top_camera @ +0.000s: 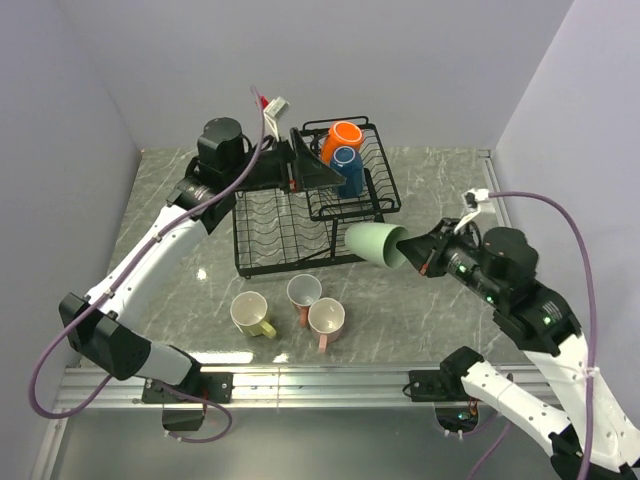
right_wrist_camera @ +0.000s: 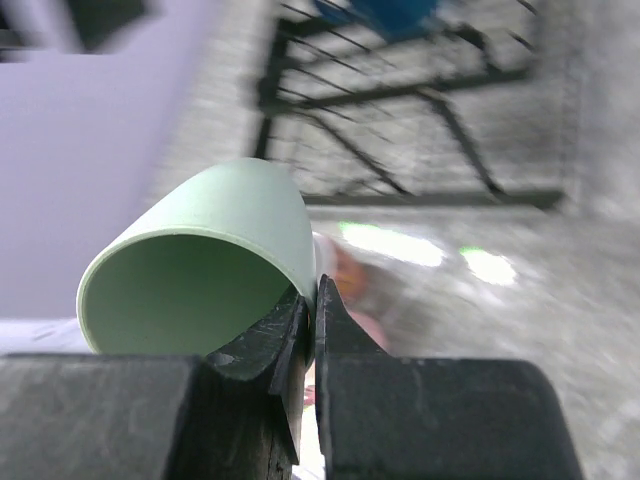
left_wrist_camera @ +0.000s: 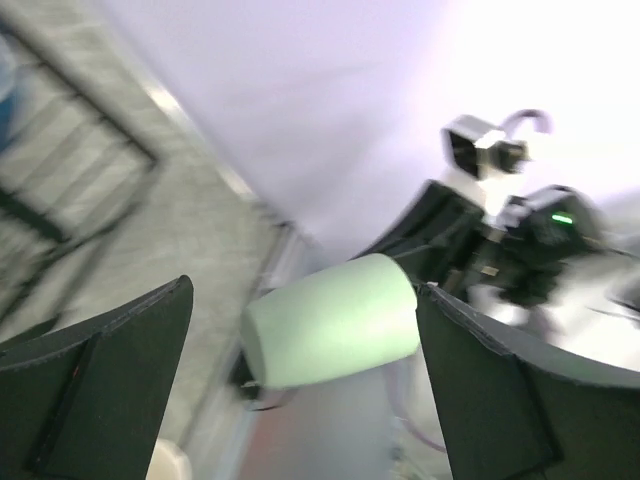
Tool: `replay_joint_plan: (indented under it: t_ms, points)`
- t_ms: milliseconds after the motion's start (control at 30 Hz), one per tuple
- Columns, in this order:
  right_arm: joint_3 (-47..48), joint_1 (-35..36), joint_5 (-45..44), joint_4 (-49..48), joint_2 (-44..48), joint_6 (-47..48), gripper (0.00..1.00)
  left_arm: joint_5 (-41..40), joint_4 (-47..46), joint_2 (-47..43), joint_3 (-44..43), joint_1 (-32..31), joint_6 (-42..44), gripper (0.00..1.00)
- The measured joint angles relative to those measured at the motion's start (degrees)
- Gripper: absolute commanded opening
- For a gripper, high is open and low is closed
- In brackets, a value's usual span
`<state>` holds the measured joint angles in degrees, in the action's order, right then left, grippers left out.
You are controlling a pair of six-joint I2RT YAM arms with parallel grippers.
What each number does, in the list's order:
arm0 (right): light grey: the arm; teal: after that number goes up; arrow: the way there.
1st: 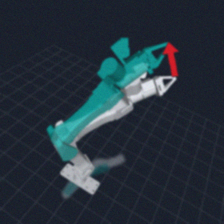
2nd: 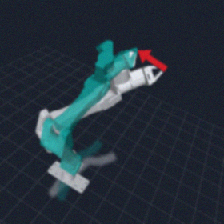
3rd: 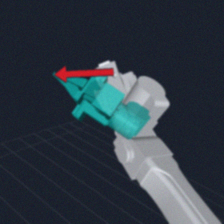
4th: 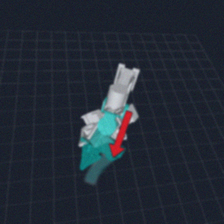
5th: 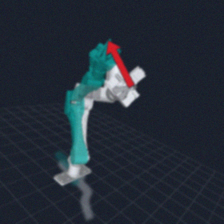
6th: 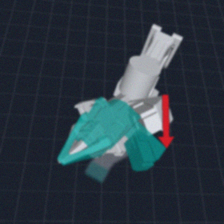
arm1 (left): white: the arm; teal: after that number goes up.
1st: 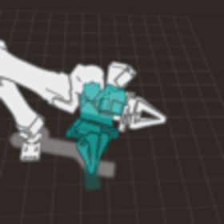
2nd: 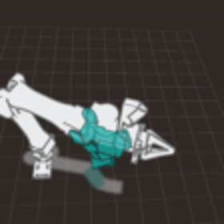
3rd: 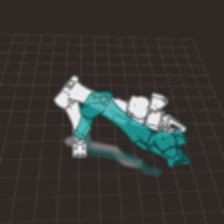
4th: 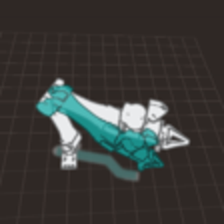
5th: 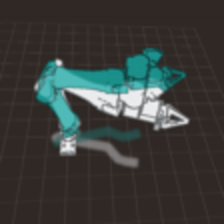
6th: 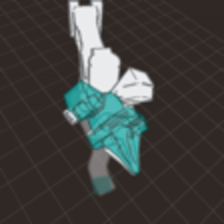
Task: Load the cups into the dish rack
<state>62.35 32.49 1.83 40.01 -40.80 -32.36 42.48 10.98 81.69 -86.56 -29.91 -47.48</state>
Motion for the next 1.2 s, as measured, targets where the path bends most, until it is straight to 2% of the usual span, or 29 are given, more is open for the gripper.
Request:
replay_joint_plan:
  t_ms: [67,233,333,567,767,967,1133,1200]
  points:
    - [1.49,-0.35,3.08,-1.75,1.29,-0.57,0.00,3.72,-5.92,0.02,0.35,0.11,-5.46,0.96]
    - [2.03,-3.06,12.13,-10.25,-0.59,-6.01,0.00,10.64,-30.25,-0.76,7.21,0.15,-22.18,0.93]
    - [2.19,-3.96,15.91,-14.86,-2.84,-8.81,0.00,12.70,-37.03,-0.98,10.60,0.15,-27.28,0.93]
    - [3.10,-4.81,22.12,-20.48,-6.75,-12.52,0.00,14.29,-32.96,-4.28,13.33,0.22,-24.96,0.92]
    - [2.36,-5.01,24.44,-25.44,-6.47,-15.72,0.00,15.32,-37.35,-7.63,18.51,0.20,-27.50,0.89]
    - [0.72,-5.62,25.31,-28.39,-6.91,-17.57,0.00,16.46,-37.51,-8.09,18.84,0.22,-27.78,0.88]
    - [-1.70,-5.75,26.29,-31.47,-7.41,-19.06,0.00,16.72,-38.34,-8.11,18.84,0.48,-29.09,0.83]
    - [-3.04,-5.77,26.36,-33.38,-6.86,-19.58,0.00,16.76,-39.54,-7.80,18.84,0.52,-30.25,0.76]
